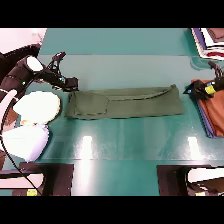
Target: Fold the shirts.
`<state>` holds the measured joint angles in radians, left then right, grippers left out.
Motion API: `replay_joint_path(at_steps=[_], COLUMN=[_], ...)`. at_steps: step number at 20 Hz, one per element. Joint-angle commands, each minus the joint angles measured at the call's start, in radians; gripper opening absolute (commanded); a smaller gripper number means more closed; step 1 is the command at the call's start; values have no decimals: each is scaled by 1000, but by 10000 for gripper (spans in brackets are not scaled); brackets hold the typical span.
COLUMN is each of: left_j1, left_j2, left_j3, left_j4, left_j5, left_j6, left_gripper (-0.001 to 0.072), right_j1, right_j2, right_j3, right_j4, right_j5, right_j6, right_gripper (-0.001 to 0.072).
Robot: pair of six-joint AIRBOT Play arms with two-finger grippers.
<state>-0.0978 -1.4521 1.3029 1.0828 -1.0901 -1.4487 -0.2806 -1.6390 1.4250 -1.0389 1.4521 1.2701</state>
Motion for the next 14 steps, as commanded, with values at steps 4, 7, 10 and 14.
replay_joint_path(at_steps=[4, 7, 10, 14], left_j1=[-41, -117, -205, -309], left_j2=[-8, -33, -71, -190], left_j3=[6, 6, 8, 109], left_j4=[-155, -155, -158, -159], left_j5=[40, 106, 203, 226], left_j6=[5, -22, -55, -66], left_gripper=[24, 23, 22, 23], right_j1=[-60, 10, 72, 119], right_j2=[-92, -130, -133, -87], right_j3=[-128, -128, -120, -2], right_j4=[158, 157, 154, 168], right_j5=[2, -31, -63, 28], right_j6=[-79, -79, -114, -119], right_gripper=[576, 549, 88, 18])
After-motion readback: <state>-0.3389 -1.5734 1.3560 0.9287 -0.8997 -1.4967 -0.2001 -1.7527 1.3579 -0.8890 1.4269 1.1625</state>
